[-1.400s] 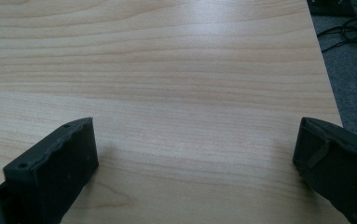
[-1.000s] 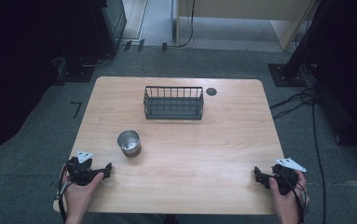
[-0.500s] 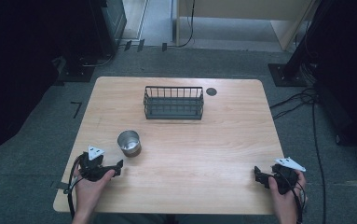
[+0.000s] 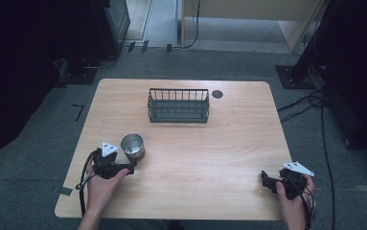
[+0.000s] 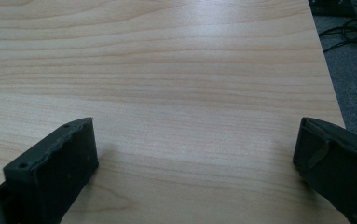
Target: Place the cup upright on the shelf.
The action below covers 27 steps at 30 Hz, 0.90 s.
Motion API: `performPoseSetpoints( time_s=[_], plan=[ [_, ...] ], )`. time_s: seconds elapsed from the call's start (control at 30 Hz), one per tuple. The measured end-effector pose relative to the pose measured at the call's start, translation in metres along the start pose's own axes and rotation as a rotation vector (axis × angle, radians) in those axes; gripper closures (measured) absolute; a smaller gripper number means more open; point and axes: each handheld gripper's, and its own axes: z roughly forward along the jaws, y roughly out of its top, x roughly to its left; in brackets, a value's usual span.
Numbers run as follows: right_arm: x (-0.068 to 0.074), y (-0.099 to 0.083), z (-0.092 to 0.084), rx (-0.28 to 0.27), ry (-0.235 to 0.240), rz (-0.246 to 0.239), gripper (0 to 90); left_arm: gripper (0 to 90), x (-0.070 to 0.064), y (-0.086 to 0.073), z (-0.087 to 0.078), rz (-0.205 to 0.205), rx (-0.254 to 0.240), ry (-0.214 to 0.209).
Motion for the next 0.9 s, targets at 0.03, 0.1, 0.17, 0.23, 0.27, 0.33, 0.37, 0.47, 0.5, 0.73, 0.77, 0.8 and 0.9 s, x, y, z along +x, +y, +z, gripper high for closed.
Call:
performPoseSetpoints(
  time_s=[0.03, 0.1, 0.17, 0.23, 0.27, 0.33, 0.37, 0.47, 0.5, 0.73, 0.77, 0.8, 0.9],
  plan=[
    [0.0, 0.0, 0.0, 0.0, 0.0, 0.0, 0.0, 0.0, -0.001, 0.002, 0.001, -0.004, -0.006, -0.006],
    [0.0, 0.0, 0.0, 0.0, 0.0, 0.0, 0.0, 0.0, -0.005, 0.006, 0.004, 0.003, -0.003, -0.015],
    [0.0, 0.0, 0.0, -0.001, 0.0, 0.001, 0.0, 0.4, -0.008, 0.008, 0.007, 0.01, -0.002, -0.013],
    [0.0, 0.0, 0.0, -0.001, 0.0, 0.001, 0.0, 3.0, -0.009, 0.009, 0.008, 0.008, -0.006, -0.01],
    [0.0, 0.0, 0.0, -0.001, 0.0, 0.001, 0.0, 3.3, -0.011, 0.011, 0.01, 0.008, -0.007, -0.007],
    [0.0, 0.0, 0.0, -0.001, 0.0, 0.0, 0.0, 3.5, -0.012, 0.012, 0.011, 0.013, -0.006, -0.004],
    [0.0, 0.0, 0.0, -0.001, 0.0, 0.001, 0.0, 3.8, -0.013, 0.013, 0.011, 0.012, -0.008, -0.003],
    [0.0, 0.0, 0.0, -0.001, 0.0, 0.001, 0.0, 5.5, -0.014, 0.015, 0.014, 0.007, -0.004, 0.008],
    [0.0, 0.0, 0.0, -0.001, 0.0, 0.0, 0.0, 5.5, -0.014, 0.016, 0.014, 0.009, 0.0, 0.011],
    [0.0, 0.0, 0.0, -0.001, 0.0, 0.0, 0.0, 7.6, -0.016, 0.024, 0.017, -0.002, -0.001, 0.031],
    [0.0, 0.0, 0.0, -0.001, 0.0, 0.001, 0.0, 7.6, -0.017, 0.025, 0.017, -0.003, -0.002, 0.032],
    [0.0, 0.0, 0.0, -0.001, 0.0, 0.001, 0.0, 7.6, -0.017, 0.026, 0.018, -0.004, 0.001, 0.034],
    [0.0, 0.0, 0.0, -0.001, 0.001, 0.002, 0.0, 8.6, -0.017, 0.029, 0.019, -0.005, 0.003, 0.037]
  ],
)
